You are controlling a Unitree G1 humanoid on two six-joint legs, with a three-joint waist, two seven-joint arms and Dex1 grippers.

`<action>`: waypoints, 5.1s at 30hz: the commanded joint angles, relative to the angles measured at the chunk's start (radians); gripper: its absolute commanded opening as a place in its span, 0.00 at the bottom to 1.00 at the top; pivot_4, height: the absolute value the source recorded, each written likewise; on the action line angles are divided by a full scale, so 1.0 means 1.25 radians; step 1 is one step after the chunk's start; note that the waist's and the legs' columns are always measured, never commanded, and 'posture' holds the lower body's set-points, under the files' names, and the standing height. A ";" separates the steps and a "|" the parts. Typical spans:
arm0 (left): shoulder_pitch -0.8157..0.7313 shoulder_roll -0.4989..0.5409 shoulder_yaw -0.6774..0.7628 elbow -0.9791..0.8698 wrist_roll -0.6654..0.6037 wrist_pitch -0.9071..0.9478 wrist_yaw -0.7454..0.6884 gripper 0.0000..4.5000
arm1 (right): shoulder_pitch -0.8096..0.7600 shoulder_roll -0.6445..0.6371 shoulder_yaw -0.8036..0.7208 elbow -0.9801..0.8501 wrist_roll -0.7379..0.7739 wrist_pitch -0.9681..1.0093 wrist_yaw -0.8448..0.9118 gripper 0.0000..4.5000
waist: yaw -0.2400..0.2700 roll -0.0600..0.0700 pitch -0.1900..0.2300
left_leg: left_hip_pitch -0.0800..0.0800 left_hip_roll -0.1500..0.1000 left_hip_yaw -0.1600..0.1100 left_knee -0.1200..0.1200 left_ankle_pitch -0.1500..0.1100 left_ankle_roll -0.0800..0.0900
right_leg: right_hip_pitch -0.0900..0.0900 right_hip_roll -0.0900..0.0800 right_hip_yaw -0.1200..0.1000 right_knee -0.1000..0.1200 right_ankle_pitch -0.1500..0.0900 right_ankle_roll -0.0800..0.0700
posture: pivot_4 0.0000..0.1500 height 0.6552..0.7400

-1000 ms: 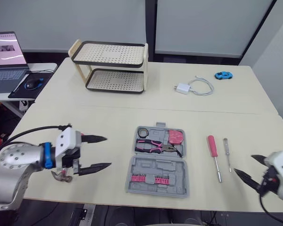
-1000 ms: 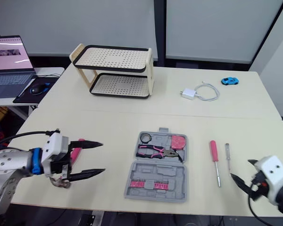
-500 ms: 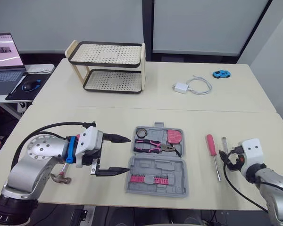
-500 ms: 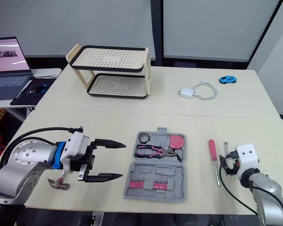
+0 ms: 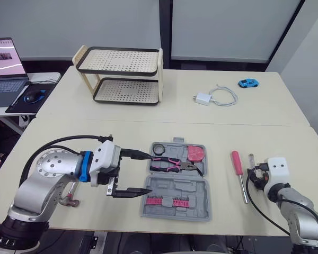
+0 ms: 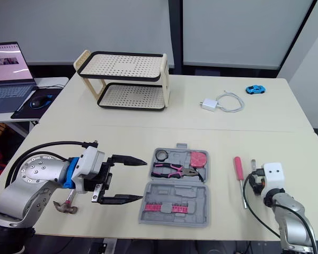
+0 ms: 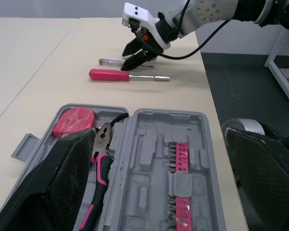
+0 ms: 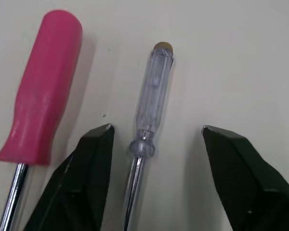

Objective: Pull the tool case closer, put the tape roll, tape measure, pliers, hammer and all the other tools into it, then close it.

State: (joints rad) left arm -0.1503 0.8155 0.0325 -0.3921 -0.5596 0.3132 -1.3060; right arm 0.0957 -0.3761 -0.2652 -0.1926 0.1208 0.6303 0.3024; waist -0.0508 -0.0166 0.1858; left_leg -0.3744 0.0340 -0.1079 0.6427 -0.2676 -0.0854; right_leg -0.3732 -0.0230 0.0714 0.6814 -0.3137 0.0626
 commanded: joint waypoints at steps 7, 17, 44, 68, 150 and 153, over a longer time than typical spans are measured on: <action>-0.024 -0.016 -0.003 -0.008 -0.021 -0.002 0.006 1.00 | 0.009 0.005 -0.009 0.003 0.019 0.004 -0.017 0.36 | 0.000 0.000 0.000 | 0.000 0.000 0.000 0.000 0.000 0.000 | 0.000 0.000 0.000 0.000 0.000 0.000 | 1.00 0.94; -0.021 -0.004 0.014 0.040 0.006 -0.033 0.003 1.00 | 0.002 -0.012 -0.037 -0.045 0.042 0.011 -0.018 0.06 | 0.000 0.000 0.000 | 0.000 0.000 0.000 0.000 0.000 0.000 | 0.000 0.000 0.000 0.000 0.000 0.000 | 1.00 0.94; 0.135 0.130 0.069 0.100 0.107 -0.179 -0.076 1.00 | -0.450 -0.289 0.739 -0.380 -0.052 0.257 0.419 0.06 | -0.004 0.001 0.002 | -0.006 0.000 -0.001 0.001 0.000 0.000 | -0.006 0.000 -0.001 0.000 0.000 0.000 | 1.00 0.94; 0.148 0.130 0.070 0.088 0.110 -0.175 -0.072 1.00 | -0.558 -0.120 0.851 -0.171 -0.137 0.229 0.398 0.06 | -0.005 0.001 0.002 | -0.007 0.000 -0.001 0.001 0.000 0.000 | -0.009 0.000 -0.002 0.001 0.000 0.000 | 1.00 0.94; 0.475 0.159 0.492 0.518 0.120 -0.073 0.016 1.00 | 0.264 -0.402 -0.228 -0.372 0.079 -0.091 0.638 0.12 | 0.002 -0.001 0.001 | -0.004 0.001 -0.001 -0.001 0.000 0.001 | -0.005 0.000 -0.002 0.001 0.000 -0.001 | 1.00 0.94; 0.487 0.160 0.492 0.557 0.128 -0.083 0.009 1.00 | 0.357 -0.384 -0.291 -0.404 0.117 -0.076 0.672 0.26 | 0.002 -0.002 0.000 | -0.002 0.001 0.000 -0.001 0.000 0.001 | -0.003 0.000 -0.001 0.000 0.000 -0.001 | 1.00 0.94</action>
State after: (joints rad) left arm 0.4581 0.9966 0.6166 0.2967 -0.4066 0.2264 -1.2824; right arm 0.5345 -0.8549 -0.5754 -0.6514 0.2340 0.5359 1.1197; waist -0.0485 -0.0192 0.1864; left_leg -0.3742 0.0354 -0.1073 0.6417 -0.2680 -0.0847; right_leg -0.3743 -0.0226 0.0702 0.6815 -0.3144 0.0621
